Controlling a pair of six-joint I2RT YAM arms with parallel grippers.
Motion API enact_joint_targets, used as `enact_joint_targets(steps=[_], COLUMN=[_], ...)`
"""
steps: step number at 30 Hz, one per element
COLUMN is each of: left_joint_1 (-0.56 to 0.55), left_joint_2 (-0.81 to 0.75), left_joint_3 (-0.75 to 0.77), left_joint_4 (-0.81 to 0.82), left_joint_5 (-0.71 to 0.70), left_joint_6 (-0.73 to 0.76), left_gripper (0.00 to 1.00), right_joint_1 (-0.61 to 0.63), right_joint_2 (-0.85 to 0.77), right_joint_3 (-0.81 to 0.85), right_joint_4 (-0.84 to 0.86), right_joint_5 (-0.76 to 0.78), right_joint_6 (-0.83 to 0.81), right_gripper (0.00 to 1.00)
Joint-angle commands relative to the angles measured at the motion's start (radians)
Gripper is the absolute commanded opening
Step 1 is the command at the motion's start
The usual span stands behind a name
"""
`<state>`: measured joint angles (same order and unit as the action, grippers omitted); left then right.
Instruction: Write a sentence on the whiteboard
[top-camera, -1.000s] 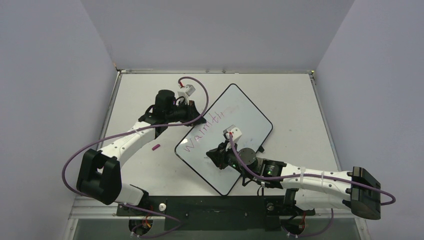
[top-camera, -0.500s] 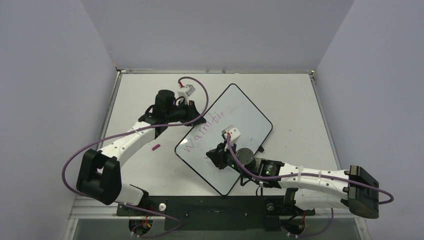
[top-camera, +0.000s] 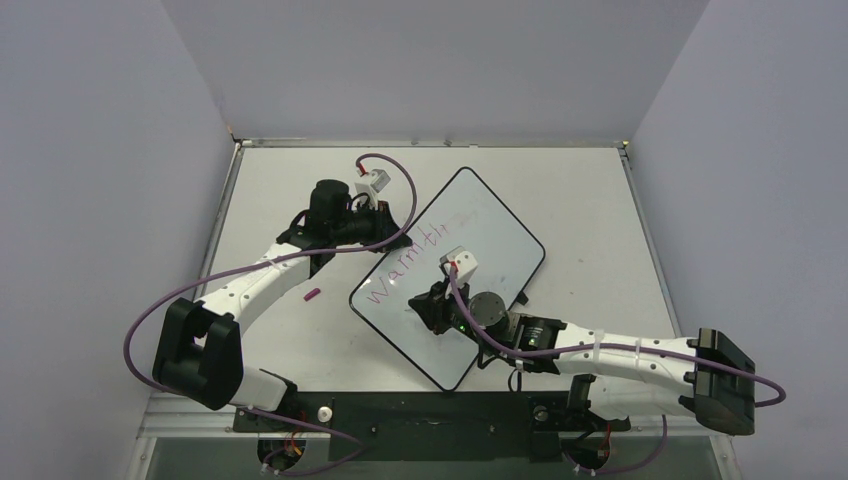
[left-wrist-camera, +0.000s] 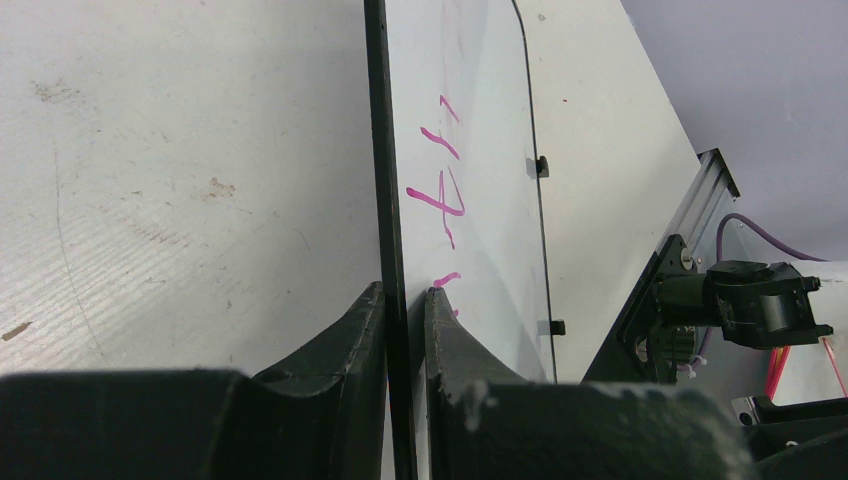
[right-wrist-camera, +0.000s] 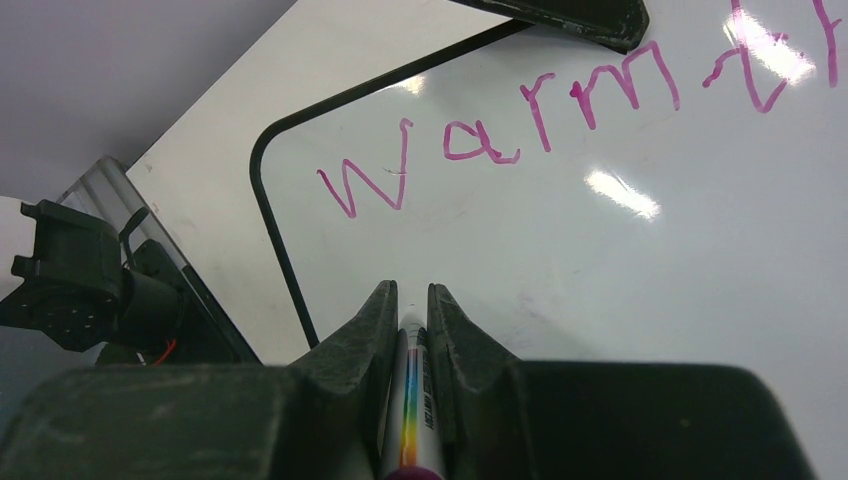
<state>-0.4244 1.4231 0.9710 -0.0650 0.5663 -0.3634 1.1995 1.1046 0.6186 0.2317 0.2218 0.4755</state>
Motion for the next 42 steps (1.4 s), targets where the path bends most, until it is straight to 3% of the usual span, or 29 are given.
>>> enact_joint_targets(steps=[1, 27, 42], left_joint_1=[0.022, 0.021, 0.022], left_joint_2=[-0.030, -0.025, -0.026], left_joint_3=[0.000, 0.000, -0.002], left_joint_4=[0.049, 0.050, 0.050], left_joint_5=[-0.079, -0.073, -0.072], left_joint_6=[0.087, 0.084, 0.084], left_gripper=[0.00, 0.00, 0.00], right_joint_1=[0.007, 0.006, -0.014], right_joint_2=[0.012, 0.053, 0.076], right_joint_3=[0.040, 0.018, 0.022], right_joint_4=[0.038, 0.048, -0.039], right_joint_5=[0.019, 0.035, 0.114], right_joint_6=[-0.011, 0.003, 0.031], right_gripper=[0.00, 0.00, 0.00])
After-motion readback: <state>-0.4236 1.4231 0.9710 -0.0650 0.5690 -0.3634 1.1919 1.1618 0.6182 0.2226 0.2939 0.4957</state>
